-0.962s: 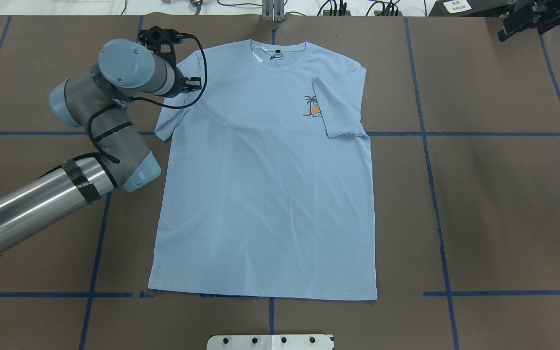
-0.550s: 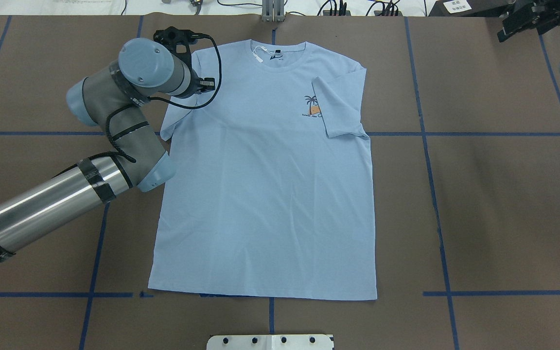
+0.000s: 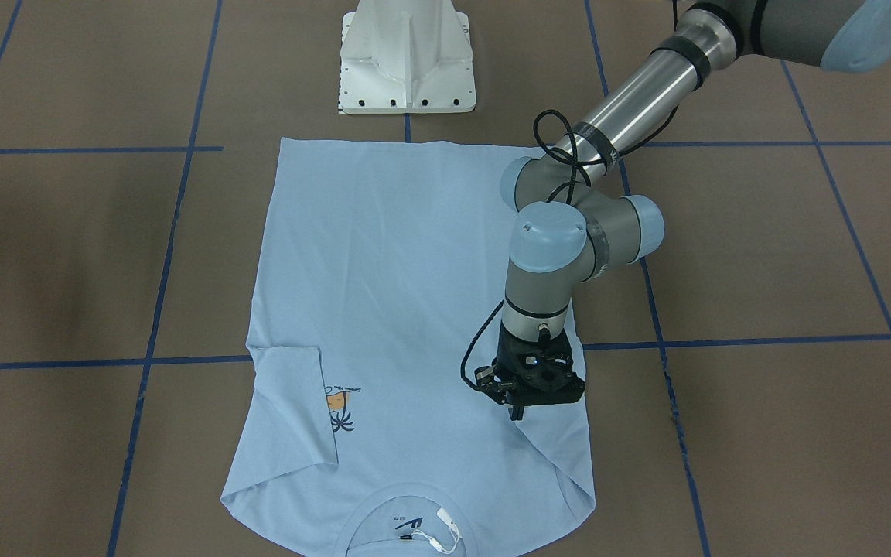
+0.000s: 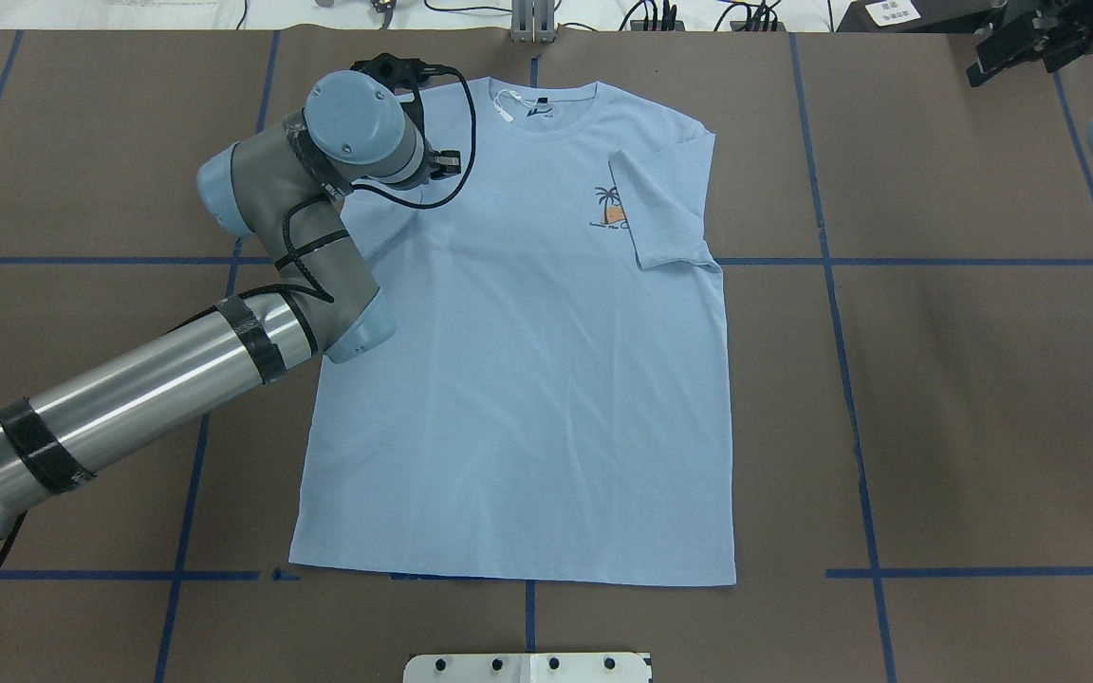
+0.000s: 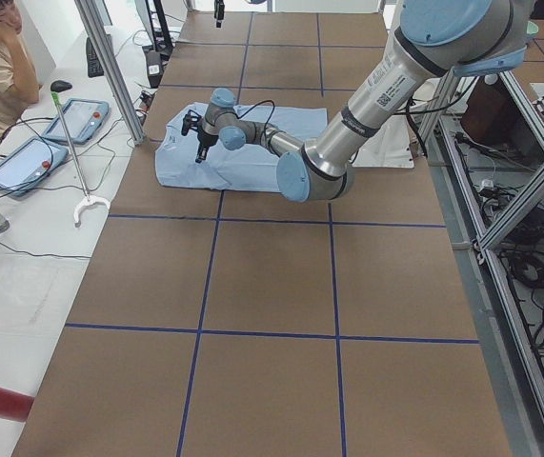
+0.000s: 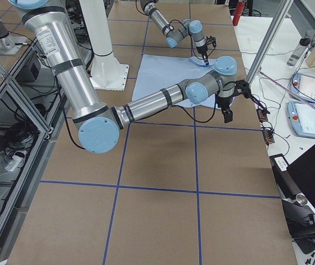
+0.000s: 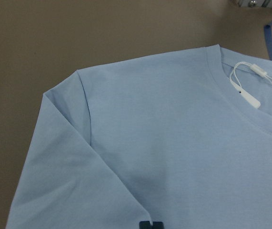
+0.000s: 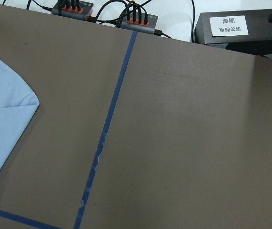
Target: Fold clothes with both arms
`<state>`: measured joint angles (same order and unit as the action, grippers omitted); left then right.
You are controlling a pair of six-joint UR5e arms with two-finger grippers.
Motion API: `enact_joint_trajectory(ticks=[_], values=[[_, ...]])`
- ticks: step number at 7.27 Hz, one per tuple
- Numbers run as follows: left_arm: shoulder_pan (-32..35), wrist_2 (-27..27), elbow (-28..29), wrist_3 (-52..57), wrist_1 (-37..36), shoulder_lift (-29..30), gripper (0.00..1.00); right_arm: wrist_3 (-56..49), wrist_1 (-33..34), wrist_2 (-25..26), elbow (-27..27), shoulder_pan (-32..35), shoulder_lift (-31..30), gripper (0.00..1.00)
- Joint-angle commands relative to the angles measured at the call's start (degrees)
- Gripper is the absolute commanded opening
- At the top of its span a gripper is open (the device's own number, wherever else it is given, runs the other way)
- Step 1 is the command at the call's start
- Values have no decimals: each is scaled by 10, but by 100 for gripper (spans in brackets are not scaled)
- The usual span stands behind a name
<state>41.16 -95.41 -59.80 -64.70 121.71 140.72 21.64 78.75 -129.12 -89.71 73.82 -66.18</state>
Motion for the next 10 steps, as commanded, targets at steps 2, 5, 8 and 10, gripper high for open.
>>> enact_joint_trajectory(ticks=[2,5,8,10], values=[[-1,-6,-59,18,12,-24,100,56,-3,2,-17,-25,-6,100],[0,-54,-199,22,6,-115,100,278,-70,82,-145,-132,-88,100],[-39,-52,-359,10,7,-232,100,541,-80,232,-301,-325,-174,100],[-86,-47,-466,-44,10,-324,100,690,-80,393,-392,-502,-244,100]])
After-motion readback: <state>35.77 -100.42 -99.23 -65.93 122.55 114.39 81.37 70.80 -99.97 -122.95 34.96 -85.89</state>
